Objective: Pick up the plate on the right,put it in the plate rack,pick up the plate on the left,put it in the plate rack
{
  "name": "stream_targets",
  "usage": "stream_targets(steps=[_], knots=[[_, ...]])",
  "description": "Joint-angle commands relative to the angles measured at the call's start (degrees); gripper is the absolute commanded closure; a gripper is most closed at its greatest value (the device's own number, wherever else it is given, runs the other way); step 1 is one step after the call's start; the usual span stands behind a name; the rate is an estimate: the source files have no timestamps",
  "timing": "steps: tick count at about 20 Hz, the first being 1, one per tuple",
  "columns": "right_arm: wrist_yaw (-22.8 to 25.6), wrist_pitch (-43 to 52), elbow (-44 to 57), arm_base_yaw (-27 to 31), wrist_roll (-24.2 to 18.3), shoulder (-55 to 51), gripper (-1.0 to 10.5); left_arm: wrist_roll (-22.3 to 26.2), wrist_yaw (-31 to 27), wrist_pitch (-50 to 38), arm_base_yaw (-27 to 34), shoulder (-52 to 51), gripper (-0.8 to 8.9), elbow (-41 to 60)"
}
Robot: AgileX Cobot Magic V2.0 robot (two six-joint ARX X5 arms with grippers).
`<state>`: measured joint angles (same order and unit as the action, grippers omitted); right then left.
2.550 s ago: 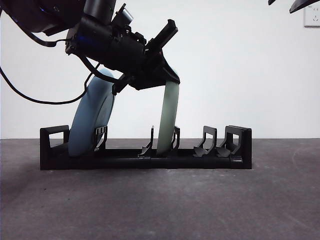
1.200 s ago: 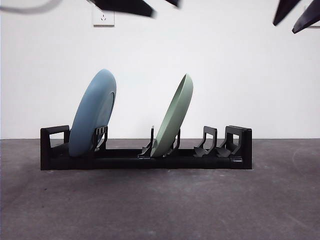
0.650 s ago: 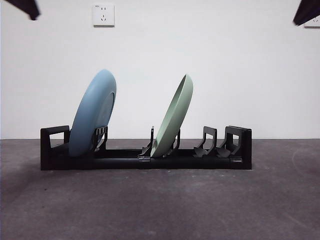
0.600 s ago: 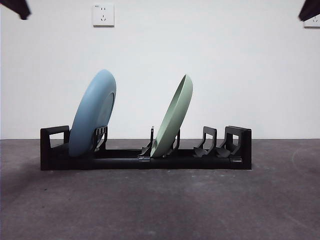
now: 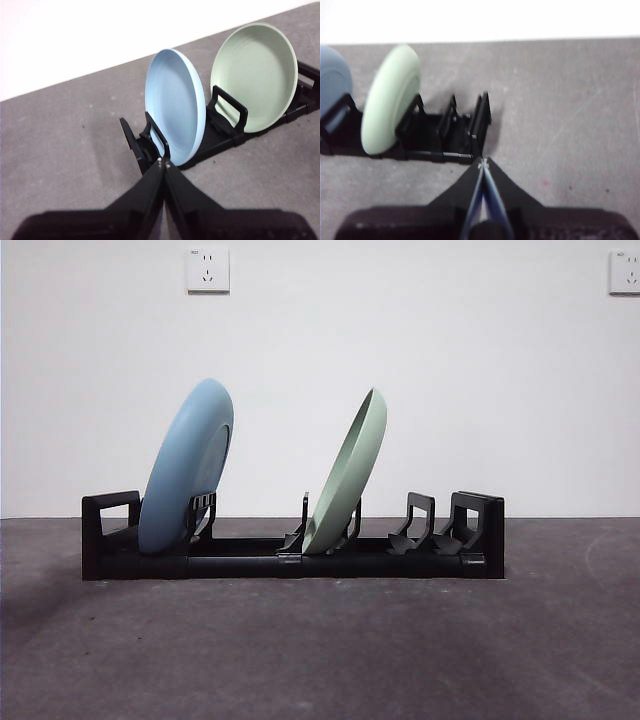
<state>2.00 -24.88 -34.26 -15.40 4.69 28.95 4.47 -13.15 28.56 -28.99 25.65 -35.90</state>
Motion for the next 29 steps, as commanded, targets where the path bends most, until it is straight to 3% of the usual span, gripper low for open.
stream_targets(steps=[1,14,19,21,24,29], knots=[[-0.07,0.33,0.63,-0.04,0.39,-0.07,9.4,-0.59,-0.07,0.72,0.20,0.07,8.16,0.28],[-0.11,0.24,0.63,-0.04,0.39,-0.09,9.4,0.22,0.02,4.07,1.49,-2.97,8.16,0.28],[-0.13,0.17,0.63,-0.04,0.39,-0.09,9.4,0.24,4.39,-3.87,12.79,-10.80,8.16,3.13],[-0.09,0.17,0.63,-0.02,0.39,-0.09,9.4,0.22,4.87,-8.68,18.12,-13.57,8.16,8.04],[-0.09,0.20,0.63,-0.02,0.39,-0.09,9.4,0.09,10.99,-15.50,24.44,-17.55,8.16,18.16],[-0.09,0.20,0.63,-0.02,0.37,-0.09,9.4,-0.39,14.12,-20.39,27.23,-23.17,8.16,31.61]])
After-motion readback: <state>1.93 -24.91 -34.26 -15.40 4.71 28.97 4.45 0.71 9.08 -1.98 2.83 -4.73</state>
